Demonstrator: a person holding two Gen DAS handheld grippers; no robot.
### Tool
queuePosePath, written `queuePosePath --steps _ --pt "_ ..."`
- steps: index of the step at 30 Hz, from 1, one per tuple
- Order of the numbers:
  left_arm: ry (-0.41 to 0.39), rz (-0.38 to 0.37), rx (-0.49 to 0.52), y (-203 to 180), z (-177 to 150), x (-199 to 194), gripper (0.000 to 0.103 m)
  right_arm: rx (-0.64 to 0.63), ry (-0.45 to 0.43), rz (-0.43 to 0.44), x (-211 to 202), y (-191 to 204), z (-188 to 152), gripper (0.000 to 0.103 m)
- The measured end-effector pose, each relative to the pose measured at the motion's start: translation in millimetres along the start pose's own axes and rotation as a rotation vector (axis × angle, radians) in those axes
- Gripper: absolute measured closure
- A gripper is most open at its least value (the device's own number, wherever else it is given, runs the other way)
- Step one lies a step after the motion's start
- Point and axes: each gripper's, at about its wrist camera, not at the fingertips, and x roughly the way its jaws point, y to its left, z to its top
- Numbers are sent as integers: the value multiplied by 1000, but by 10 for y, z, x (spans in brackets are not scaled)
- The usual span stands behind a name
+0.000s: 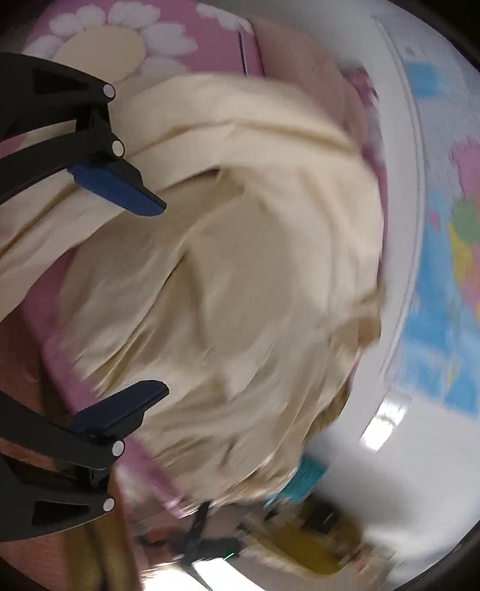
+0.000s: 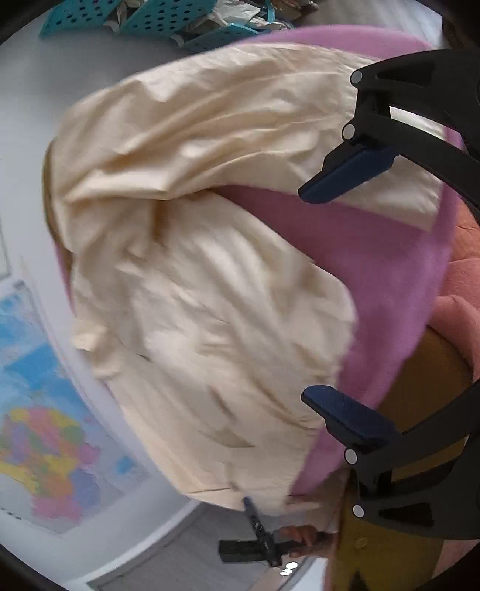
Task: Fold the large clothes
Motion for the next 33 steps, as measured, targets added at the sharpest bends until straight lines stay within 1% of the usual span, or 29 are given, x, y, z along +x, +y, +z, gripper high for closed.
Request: queuePosePath --steps 1,2,4,5,6,7,8,9,10,11,12,13,15,16,18,19,20,21,22,23,24,25,26,27,28,29,30,31,33 --pt "13 3 40 -101 -69 32 7 -8 6 6 51 36 -22 6" --pt "29 27 75 -202 -127 90 6 -11 3 13 75 48 -43 6" --pt "88 117 141 -377 -182 309 6 -9 -7 43 222 103 0 7" --pt "105 154 164 -419 -189 415 6 -8 -6 52 290 132 16 11" --pt "118 185 182 -476 -210 527 6 -25 -32 44 342 169 28 23" --pt "125 206 188 -468 -212 591 12 -29 -24 61 388 208 52 60" --pt "124 217 181 -460 -200 619 22 -18 -7 90 422 216 71 78" --pt "112 209 160 -453 -177 610 27 7 0 122 418 237 74 83" --pt "100 206 146 -365 -170 557 45 17 -12 160 345 270 64 87" --pt "88 190 128 -339 -148 484 60 30 -33 201 239 289 52 88" --pt "74 132 91 -275 -118 331 64 40 -67 260 52 324 49 88" --pt "67 104 77 -245 -97 241 69 34 -89 288 -96 346 45 89" --pt "36 70 92 -315 -54 53 70 3 -129 317 -409 436 9 89" --pt "30 44 106 -339 -35 -13 69 -14 -130 311 -491 455 -24 89" --pt "36 -5 160 -398 -51 -107 61 7 -88 281 -476 383 -93 88" --pt "39 5 189 -432 -73 -124 52 42 -46 227 -383 302 -125 85" --pt "35 32 221 -470 -76 -121 43 66 -12 188 -307 230 -139 74" --pt "8 67 258 -506 -80 -156 39 76 40 126 -204 163 -173 66" --pt "-17 62 270 -519 -70 -205 36 70 59 85 -178 124 -200 51" --pt "-68 24 265 -513 -35 -311 34 63 45 63 -211 97 -199 41" --pt "-104 -5 255 -494 -19 -412 30 59 19 63 -264 86 -182 39" --pt "-148 -32 245 -487 3 -495 20 56 -37 74 -415 45 -156 30" --pt "-189 -34 242 -484 50 -567 18 58 -78 83 -529 3 -138 21" --pt "-203 -21 243 -525 111 -559 18 68 -147 70 -706 -82 -115 16" --pt "-210 -10 244 -534 171 -549 18 80 -208 32 -835 -180 -99 7" --pt "-212 -2 244 -547 214 -538 18 118 -273 -54 -931 -330 -54 5" --pt "-211 10 241 -572 301 -457 18 151 -280 -108 -931 -434 -26 5" --pt "-209 9 237 -600 388 -357 18 188 -267 -144 -875 -551 9 5" --pt "-191 6 229 -682 520 -199 18 233 -217 -174 -640 -757 106 5"
